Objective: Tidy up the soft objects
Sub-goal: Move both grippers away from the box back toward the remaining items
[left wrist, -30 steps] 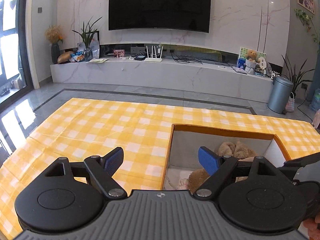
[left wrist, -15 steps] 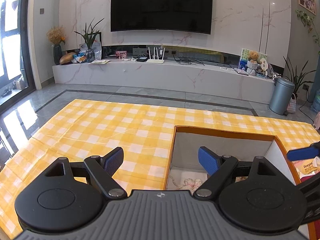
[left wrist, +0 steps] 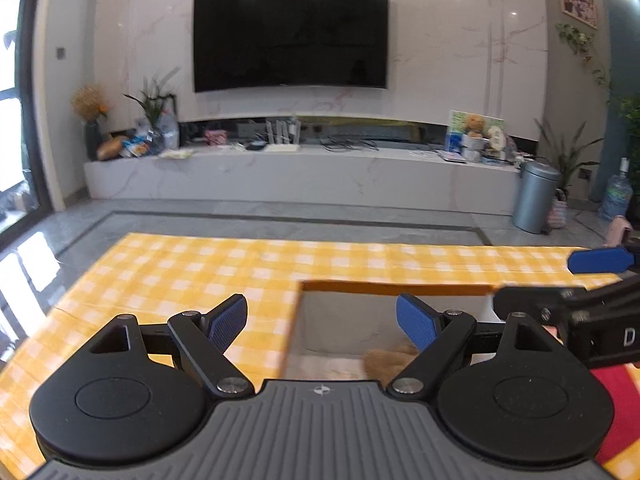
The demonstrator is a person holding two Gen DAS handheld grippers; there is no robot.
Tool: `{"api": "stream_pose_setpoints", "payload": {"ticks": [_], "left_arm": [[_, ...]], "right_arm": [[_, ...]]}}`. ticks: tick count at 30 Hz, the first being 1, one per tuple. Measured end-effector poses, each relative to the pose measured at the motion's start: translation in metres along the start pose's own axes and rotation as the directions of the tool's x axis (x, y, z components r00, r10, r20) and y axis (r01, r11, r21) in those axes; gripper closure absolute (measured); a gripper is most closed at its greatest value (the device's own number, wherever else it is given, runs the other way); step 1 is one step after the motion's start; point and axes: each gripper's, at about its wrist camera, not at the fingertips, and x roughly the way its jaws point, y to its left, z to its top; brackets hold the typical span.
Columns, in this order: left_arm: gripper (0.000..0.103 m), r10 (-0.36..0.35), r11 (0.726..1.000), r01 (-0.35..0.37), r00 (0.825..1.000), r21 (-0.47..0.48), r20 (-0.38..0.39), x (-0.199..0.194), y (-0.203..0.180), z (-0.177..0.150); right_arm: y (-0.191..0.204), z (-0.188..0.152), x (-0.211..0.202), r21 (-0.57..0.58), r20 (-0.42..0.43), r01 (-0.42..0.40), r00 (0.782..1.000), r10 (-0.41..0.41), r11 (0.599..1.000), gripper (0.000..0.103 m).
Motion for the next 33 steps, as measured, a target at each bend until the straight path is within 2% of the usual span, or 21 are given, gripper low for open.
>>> {"api": "stream_pose_setpoints", "payload": {"ticks": [2, 5, 9, 13, 18, 22, 24, 29, 33], "left_arm": [[0.004, -0.031, 0.999, 0.031, 1.000, 0.011, -0.004, -0.001, -0.007, 0.000], [0.005, -0.042, 0.997, 0.042, 0.999, 0.058, 0.013, -0.006, -0.020, 0.000], [0.005, -0.081, 0.994, 0.079, 0.997, 0.069, 0.017, -0.011, -0.031, -0.001], [0.005, -0.114, 0.991, 0.113, 0.993, 0.074, 0.006, -0.015, -0.037, -0.003], [0.005, -0.142, 0.989, 0.142, 0.990, 0.048, 0.004, -0.019, -0.042, -0.003], [0.005, -0.208, 0.977, 0.209, 0.978, -0.047, 0.020, -0.024, -0.038, -0.005], [0.005, -0.228, 0.972, 0.228, 0.974, -0.062, 0.011, -0.025, -0.037, -0.007], [0.005, -0.209, 0.978, 0.209, 0.978, 0.007, 0.005, -0.026, -0.054, -0.011], [0.005, -0.230, 0.973, 0.231, 0.973, 0.028, -0.028, -0.024, -0.068, -0.016]], "right_arm": [[-0.004, -0.002, -0.009, 0.004, 0.021, 0.017, 1.000, -0.017, 1.000, 0.003], [-0.011, -0.006, -0.020, 0.012, 0.019, 0.050, 0.999, -0.050, 0.999, 0.003], [-0.019, -0.001, -0.037, 0.001, 0.015, 0.115, 0.993, -0.115, 0.993, 0.003], [-0.025, 0.003, -0.061, -0.016, 0.052, 0.156, 0.987, -0.155, 0.988, 0.003], [-0.030, -0.004, -0.084, -0.060, 0.050, 0.221, 0.975, -0.218, 0.973, 0.003], [-0.037, -0.015, -0.104, -0.077, 0.054, 0.242, 0.970, -0.238, 0.967, 0.003], [-0.043, -0.023, -0.109, -0.087, 0.053, 0.254, 0.967, -0.251, 0.963, 0.003], [-0.064, -0.046, -0.119, -0.074, 0.014, 0.280, 0.960, -0.279, 0.957, 0.003], [-0.086, -0.057, -0.127, -0.012, 0.011, 0.328, 0.944, -0.328, 0.944, 0.003]]}}
